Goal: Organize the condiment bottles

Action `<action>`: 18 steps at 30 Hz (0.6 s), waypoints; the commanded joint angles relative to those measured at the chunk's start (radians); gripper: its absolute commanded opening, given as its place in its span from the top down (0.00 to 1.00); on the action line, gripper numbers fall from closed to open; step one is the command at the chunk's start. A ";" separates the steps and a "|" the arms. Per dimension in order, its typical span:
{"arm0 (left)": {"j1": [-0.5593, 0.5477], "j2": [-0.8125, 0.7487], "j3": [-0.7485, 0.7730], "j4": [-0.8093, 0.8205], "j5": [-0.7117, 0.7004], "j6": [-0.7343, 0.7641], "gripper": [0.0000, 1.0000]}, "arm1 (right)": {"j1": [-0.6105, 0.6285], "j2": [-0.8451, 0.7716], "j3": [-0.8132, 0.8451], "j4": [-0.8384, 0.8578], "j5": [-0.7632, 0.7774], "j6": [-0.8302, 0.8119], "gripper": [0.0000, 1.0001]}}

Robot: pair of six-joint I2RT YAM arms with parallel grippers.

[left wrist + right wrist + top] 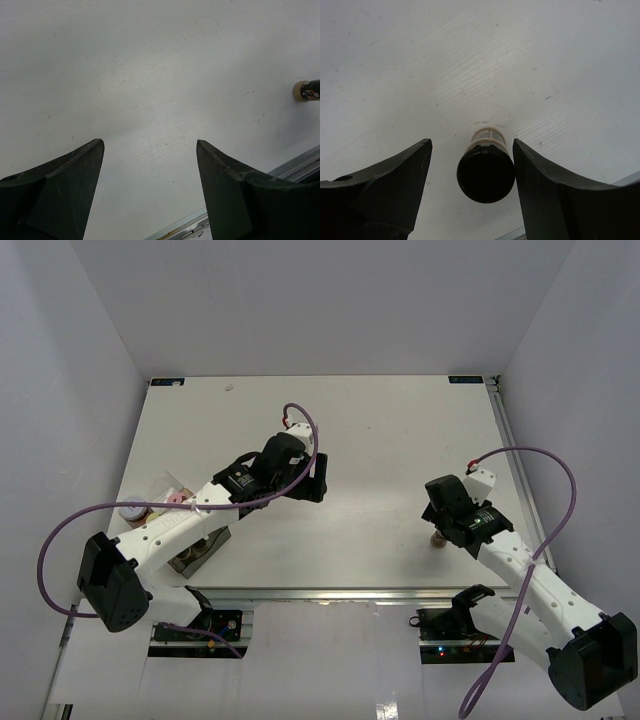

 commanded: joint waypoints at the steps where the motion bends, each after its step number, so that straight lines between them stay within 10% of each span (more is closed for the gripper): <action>1: 0.002 0.001 -0.006 0.006 -0.016 0.009 0.15 | -0.003 0.025 -0.006 0.042 -0.014 -0.020 0.28; 14: 0.002 -0.018 -0.007 -0.005 -0.030 0.003 0.15 | -0.003 -0.008 -0.035 0.007 -0.035 0.004 0.30; 18: 0.002 -0.025 -0.015 -0.005 -0.034 0.000 0.14 | -0.003 -0.021 -0.038 0.017 -0.036 -0.005 0.46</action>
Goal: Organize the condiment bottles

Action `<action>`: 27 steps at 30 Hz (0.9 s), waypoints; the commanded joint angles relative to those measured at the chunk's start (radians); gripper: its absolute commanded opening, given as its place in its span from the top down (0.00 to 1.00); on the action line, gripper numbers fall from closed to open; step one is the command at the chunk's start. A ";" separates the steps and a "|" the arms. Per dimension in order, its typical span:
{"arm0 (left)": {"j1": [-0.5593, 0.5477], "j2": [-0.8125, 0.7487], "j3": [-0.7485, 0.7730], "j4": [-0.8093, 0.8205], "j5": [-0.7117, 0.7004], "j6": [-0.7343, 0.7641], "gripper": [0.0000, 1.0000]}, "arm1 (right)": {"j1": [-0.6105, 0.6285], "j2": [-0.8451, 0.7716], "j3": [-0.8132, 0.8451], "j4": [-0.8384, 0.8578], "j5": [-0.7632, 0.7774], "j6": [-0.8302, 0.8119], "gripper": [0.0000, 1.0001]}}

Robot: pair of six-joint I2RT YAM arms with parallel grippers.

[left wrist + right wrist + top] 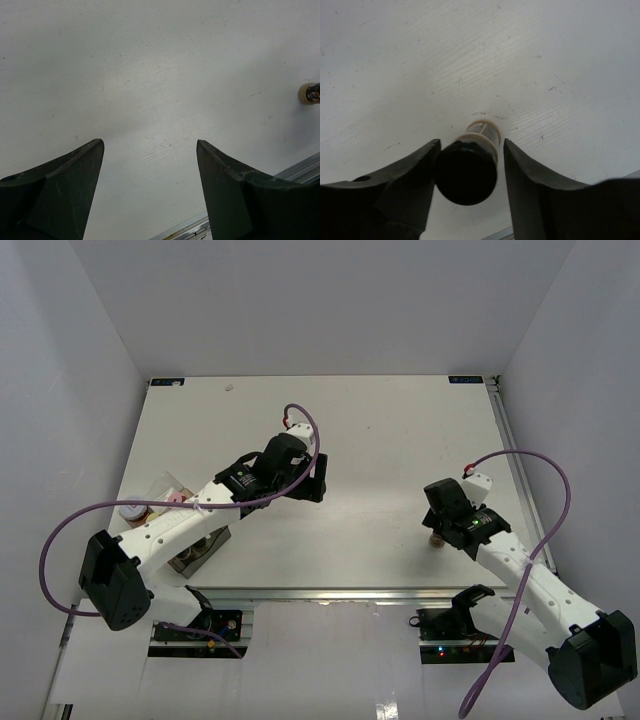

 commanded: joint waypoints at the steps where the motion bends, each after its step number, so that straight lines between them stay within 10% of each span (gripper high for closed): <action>1: 0.002 -0.036 -0.014 -0.005 -0.016 0.000 0.15 | -0.003 -0.027 -0.005 0.011 0.002 -0.004 0.48; 10: 0.030 -0.083 -0.008 -0.020 -0.088 -0.062 0.15 | -0.002 0.066 0.041 0.223 -0.210 -0.332 0.92; 27: 0.512 -0.209 0.028 -0.114 0.186 -0.038 0.16 | 0.308 0.681 0.597 0.436 -0.549 -0.741 0.92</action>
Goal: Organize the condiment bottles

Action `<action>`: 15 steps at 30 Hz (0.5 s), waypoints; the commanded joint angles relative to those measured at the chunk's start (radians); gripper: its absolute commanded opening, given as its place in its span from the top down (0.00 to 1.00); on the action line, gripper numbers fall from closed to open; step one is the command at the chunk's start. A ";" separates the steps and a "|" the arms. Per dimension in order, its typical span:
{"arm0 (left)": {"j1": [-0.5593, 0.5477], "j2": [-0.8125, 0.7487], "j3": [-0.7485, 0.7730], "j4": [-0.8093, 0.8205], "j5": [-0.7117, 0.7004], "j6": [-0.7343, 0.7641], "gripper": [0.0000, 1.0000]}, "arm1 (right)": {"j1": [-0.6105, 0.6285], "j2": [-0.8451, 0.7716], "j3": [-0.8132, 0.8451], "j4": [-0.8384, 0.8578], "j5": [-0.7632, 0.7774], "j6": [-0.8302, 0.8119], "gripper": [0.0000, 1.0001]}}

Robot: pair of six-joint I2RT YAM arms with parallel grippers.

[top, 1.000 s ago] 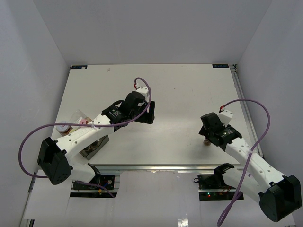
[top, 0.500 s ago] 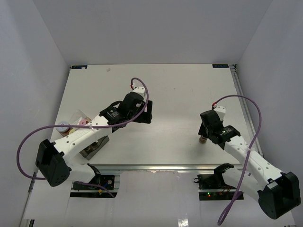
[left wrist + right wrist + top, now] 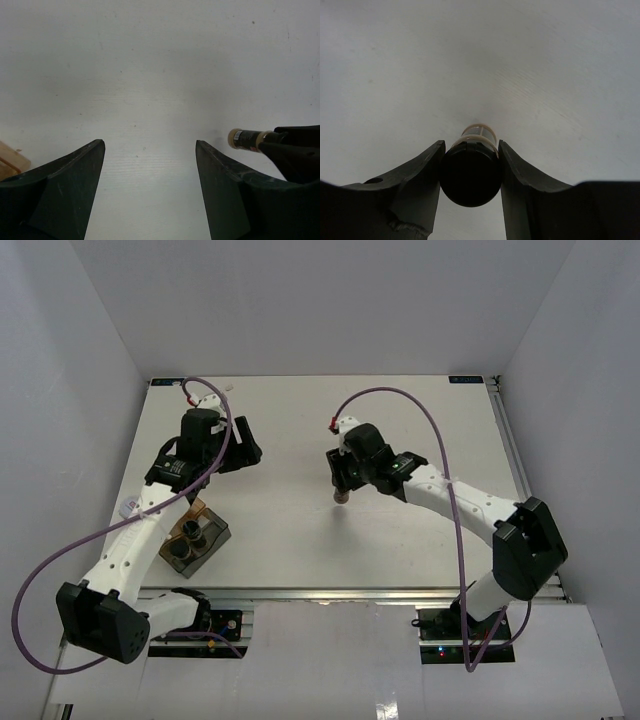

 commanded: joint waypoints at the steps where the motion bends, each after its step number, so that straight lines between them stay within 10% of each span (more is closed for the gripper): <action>1: 0.063 -0.047 0.028 -0.039 0.077 0.008 0.16 | 0.090 0.109 0.118 0.074 -0.080 -0.128 0.92; 15: 0.105 -0.056 0.042 -0.034 0.113 0.009 0.16 | 0.183 0.229 0.182 0.122 -0.127 -0.286 0.92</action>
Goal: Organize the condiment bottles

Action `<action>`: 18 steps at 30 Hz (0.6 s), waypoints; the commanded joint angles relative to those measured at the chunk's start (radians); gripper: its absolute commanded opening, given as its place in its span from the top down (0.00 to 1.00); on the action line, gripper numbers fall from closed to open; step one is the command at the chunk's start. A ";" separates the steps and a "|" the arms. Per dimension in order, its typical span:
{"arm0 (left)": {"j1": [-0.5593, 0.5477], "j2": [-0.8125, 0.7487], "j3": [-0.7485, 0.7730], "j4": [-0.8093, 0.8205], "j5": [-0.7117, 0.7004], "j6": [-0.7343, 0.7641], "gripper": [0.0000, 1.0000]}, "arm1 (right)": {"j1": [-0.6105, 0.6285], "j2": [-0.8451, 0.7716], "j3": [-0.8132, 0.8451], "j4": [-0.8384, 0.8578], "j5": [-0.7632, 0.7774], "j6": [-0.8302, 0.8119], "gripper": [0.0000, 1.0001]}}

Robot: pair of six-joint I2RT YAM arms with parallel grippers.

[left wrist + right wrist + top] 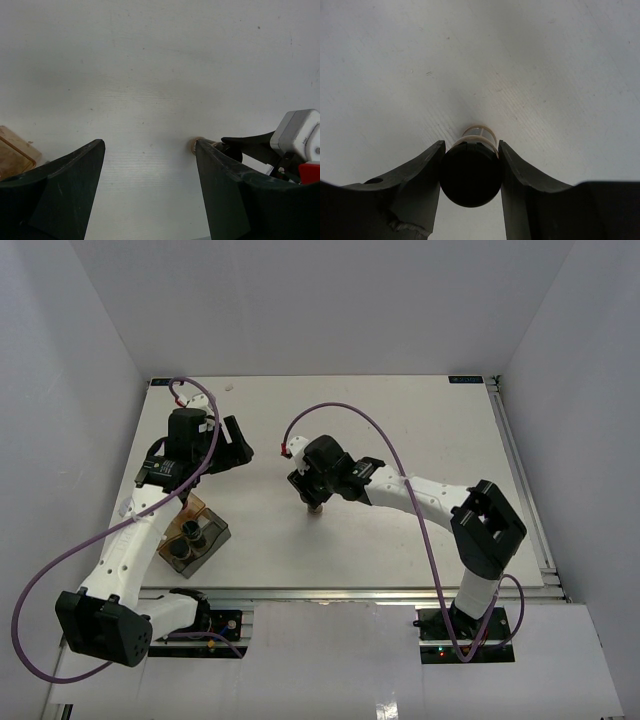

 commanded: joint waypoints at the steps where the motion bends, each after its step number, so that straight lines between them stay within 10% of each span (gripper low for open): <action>1: 0.006 -0.018 0.032 0.013 0.045 0.000 0.16 | 0.000 -0.021 0.005 0.074 -0.028 -0.048 0.91; 8: 0.006 -0.013 0.038 0.006 0.045 0.011 0.16 | 0.001 -0.014 -0.005 0.082 -0.018 -0.047 0.59; 18: 0.007 -0.027 0.035 0.004 0.048 0.013 0.16 | 0.002 0.011 -0.009 0.082 -0.029 -0.064 0.50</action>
